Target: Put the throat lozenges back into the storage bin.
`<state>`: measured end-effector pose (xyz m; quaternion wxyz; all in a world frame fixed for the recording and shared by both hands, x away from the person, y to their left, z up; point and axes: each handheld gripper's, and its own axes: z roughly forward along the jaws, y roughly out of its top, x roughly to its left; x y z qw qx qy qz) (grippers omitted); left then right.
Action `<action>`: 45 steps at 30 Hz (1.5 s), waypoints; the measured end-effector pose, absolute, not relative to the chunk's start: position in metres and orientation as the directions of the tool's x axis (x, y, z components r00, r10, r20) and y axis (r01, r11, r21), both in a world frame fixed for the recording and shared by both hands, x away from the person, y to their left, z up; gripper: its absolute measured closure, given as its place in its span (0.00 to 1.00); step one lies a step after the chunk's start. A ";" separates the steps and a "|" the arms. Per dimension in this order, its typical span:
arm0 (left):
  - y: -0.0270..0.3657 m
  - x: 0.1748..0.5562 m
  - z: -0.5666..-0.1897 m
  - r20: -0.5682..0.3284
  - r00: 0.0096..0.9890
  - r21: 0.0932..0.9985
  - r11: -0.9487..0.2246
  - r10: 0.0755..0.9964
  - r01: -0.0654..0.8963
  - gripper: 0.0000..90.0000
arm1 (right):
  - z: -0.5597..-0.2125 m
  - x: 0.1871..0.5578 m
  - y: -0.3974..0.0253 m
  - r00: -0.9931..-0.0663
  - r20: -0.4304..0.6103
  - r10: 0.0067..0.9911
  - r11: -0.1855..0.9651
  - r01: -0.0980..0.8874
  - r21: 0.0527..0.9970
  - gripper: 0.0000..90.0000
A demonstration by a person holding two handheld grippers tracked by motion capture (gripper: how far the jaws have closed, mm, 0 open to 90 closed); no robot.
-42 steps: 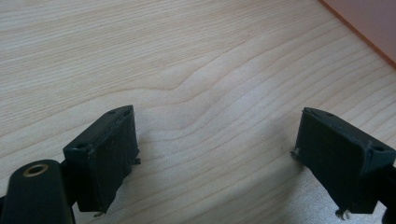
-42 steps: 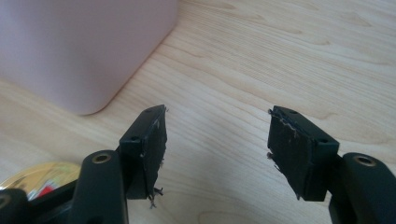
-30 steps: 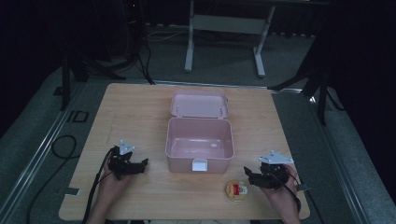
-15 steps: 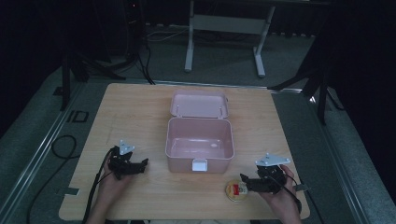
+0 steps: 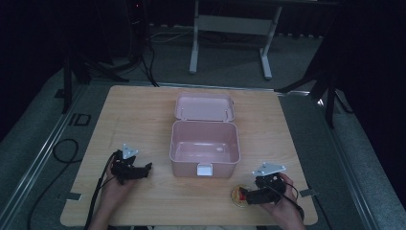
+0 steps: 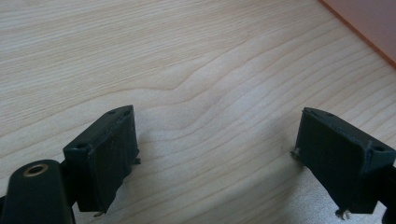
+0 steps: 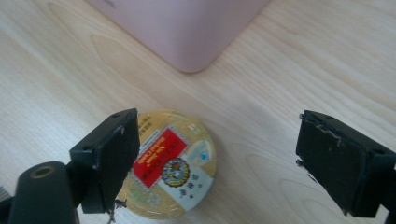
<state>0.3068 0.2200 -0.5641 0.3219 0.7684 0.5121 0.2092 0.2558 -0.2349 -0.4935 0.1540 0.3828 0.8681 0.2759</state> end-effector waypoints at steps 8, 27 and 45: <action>0.220 0.307 -0.564 -0.008 0.388 0.709 -0.268 0.922 0.652 0.15 | -0.500 0.255 -0.226 -0.685 -0.064 0.726 0.593 0.575 0.564 0.14; 0.220 0.307 -0.564 -0.008 0.388 0.708 -0.269 0.922 0.653 0.15 | -0.513 0.259 -0.199 -0.720 -0.133 0.681 0.684 0.560 0.466 0.15; 0.220 0.307 -0.564 -0.008 0.388 0.708 -0.269 0.922 0.653 0.15 | -0.514 0.260 -0.193 -0.752 -0.115 0.649 0.719 0.558 0.414 0.13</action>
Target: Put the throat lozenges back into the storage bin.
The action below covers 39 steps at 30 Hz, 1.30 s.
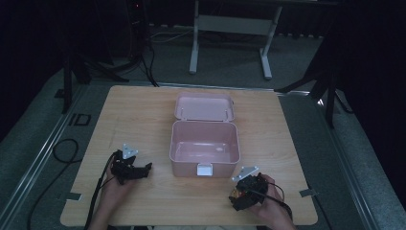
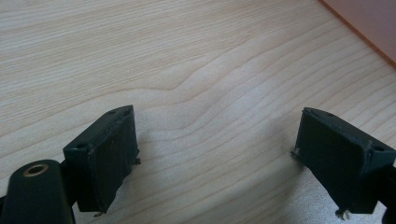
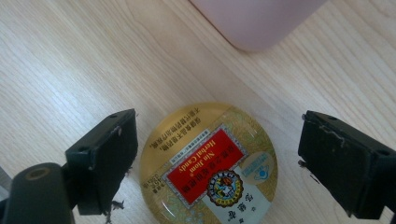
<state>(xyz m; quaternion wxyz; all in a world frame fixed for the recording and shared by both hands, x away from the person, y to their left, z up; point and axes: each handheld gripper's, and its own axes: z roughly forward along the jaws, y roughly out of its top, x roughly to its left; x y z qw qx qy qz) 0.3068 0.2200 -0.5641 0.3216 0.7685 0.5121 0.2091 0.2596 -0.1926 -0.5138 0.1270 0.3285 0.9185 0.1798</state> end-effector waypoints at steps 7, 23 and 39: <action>0.220 0.307 -0.564 -0.008 0.387 0.709 -0.268 0.922 0.653 0.15 | -0.520 0.262 -0.192 -0.769 -0.108 0.630 0.748 0.564 0.350 0.15; 0.220 0.307 -0.564 -0.009 0.387 0.709 -0.267 0.922 0.653 0.15 | -0.521 0.267 -0.191 -0.788 -0.086 0.610 0.777 0.574 0.258 0.21; 0.220 0.307 -0.564 -0.009 0.387 0.709 -0.267 0.922 0.653 0.15 | -0.521 0.269 -0.197 -0.808 -0.097 0.581 0.808 0.558 0.190 0.22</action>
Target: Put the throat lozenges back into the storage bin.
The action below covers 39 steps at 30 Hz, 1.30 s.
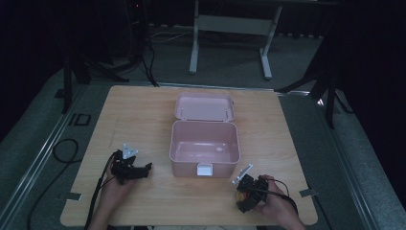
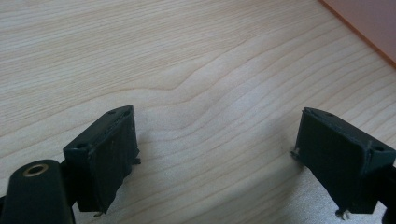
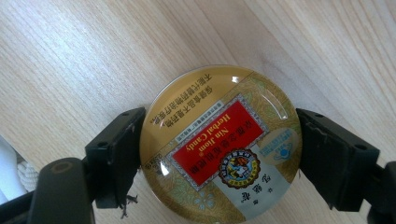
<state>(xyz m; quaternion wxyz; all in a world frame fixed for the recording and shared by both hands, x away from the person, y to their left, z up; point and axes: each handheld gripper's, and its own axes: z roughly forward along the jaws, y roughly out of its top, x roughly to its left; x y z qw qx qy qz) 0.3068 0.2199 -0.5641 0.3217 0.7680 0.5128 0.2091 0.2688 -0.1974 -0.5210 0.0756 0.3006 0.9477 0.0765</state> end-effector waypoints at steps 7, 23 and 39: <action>0.220 0.307 -0.564 -0.009 0.387 0.708 -0.267 0.922 0.653 0.15 | -0.520 0.271 -0.198 -0.809 -0.086 0.582 0.809 0.563 0.170 0.23; 0.220 0.307 -0.564 -0.009 0.387 0.708 -0.267 0.922 0.653 0.15 | -0.495 0.275 -0.210 -0.810 -0.067 0.583 0.806 0.565 0.177 0.23; 0.220 0.307 -0.564 -0.009 0.387 0.709 -0.267 0.922 0.653 0.15 | -0.458 0.288 -0.209 -0.827 -0.144 0.544 0.838 0.525 0.149 0.23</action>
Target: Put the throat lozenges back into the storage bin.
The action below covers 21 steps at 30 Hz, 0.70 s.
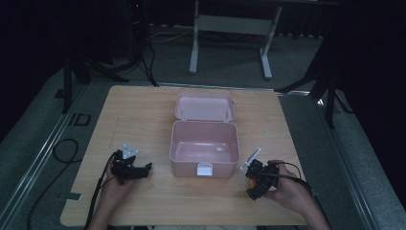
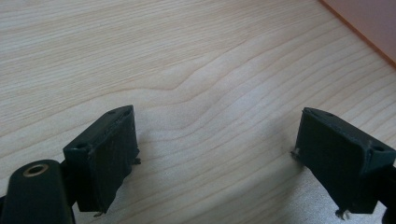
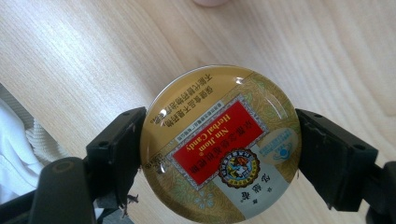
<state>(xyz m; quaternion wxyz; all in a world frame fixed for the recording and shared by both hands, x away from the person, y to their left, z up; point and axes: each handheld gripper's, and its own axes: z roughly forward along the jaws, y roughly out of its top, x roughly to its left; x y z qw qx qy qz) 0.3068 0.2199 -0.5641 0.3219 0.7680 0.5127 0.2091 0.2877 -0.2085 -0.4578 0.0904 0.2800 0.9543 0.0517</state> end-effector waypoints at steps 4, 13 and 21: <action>0.220 0.307 -0.564 -0.009 0.387 0.708 -0.267 0.922 0.653 0.15 | -0.451 0.290 -0.208 -0.828 -0.155 0.540 0.841 0.521 0.147 0.23; 0.220 0.307 -0.564 -0.009 0.387 0.708 -0.267 0.922 0.653 0.15 | -0.446 0.294 -0.209 -0.831 -0.155 0.534 0.845 0.516 0.140 0.23; 0.220 0.307 -0.564 -0.009 0.387 0.709 -0.267 0.922 0.653 0.15 | -0.441 0.297 -0.213 -0.823 -0.160 0.545 0.838 0.527 0.141 0.23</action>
